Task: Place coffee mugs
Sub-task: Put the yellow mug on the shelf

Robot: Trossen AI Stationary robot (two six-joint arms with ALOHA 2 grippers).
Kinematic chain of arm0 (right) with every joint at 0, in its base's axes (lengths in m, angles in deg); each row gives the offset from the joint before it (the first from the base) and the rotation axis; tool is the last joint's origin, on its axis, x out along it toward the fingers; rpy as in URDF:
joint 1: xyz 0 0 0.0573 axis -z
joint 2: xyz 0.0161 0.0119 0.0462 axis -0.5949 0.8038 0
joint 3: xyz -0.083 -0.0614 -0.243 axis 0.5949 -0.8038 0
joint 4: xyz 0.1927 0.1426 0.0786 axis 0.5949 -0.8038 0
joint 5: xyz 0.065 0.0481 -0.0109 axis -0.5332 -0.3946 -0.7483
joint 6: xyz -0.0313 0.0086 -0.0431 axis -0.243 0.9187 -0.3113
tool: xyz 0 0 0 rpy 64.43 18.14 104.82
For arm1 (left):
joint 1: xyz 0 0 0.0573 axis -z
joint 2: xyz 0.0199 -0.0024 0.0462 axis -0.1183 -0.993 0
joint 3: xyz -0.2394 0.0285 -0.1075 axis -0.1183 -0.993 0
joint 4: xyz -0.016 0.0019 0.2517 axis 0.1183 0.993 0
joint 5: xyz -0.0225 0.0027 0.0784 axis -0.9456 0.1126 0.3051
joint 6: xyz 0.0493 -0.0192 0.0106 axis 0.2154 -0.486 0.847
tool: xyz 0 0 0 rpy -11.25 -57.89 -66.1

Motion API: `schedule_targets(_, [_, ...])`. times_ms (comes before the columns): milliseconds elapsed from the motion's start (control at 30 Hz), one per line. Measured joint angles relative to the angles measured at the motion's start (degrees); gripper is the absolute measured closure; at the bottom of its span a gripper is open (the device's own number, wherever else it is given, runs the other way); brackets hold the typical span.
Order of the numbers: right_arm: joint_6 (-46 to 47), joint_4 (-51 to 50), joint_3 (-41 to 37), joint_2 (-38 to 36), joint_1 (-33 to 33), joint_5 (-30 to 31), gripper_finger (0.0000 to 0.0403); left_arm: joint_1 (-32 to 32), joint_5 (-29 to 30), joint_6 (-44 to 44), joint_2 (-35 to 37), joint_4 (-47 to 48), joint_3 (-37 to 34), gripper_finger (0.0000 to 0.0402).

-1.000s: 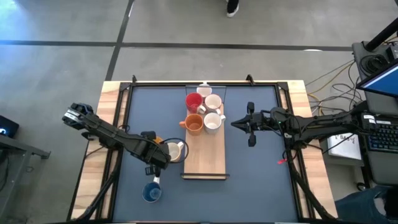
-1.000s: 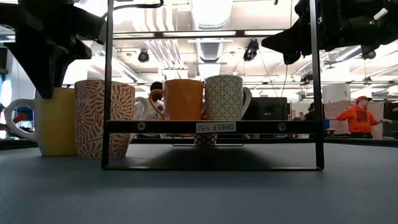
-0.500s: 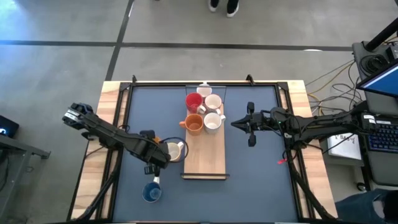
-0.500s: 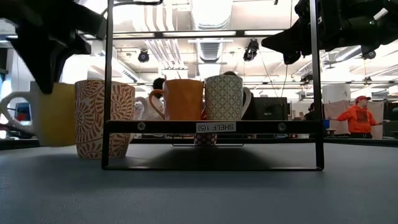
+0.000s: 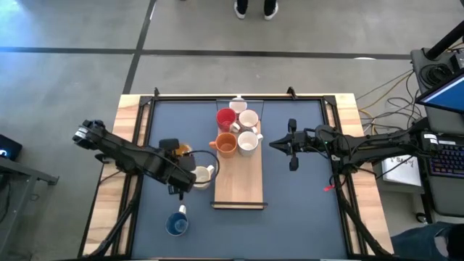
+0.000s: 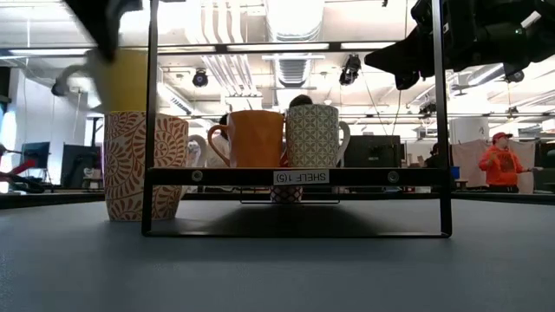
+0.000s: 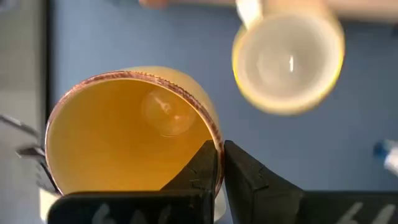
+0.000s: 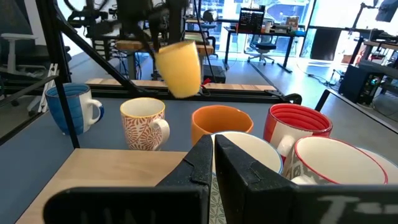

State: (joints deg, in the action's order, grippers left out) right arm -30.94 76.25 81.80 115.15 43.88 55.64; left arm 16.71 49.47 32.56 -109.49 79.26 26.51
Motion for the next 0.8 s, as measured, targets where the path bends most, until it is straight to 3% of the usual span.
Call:
schedule_targets(233, [0.0,0.0,0.0,0.0,0.0,0.1,0.0394,0.0,8.5,3.7,0.0,-5.9,9.3,0.0401])
schedule_targets(467, [0.0,0.0,0.0,0.0,0.0,0.1,0.0394,0.0,8.7,13.7,0.1,-22.5,10.0,0.0401])
schedule_targets(800, [0.0,0.0,0.0,0.0,0.0,0.1,0.0394,0.0,8.0,17.6,-4.5,-28.4,9.5,0.0401])
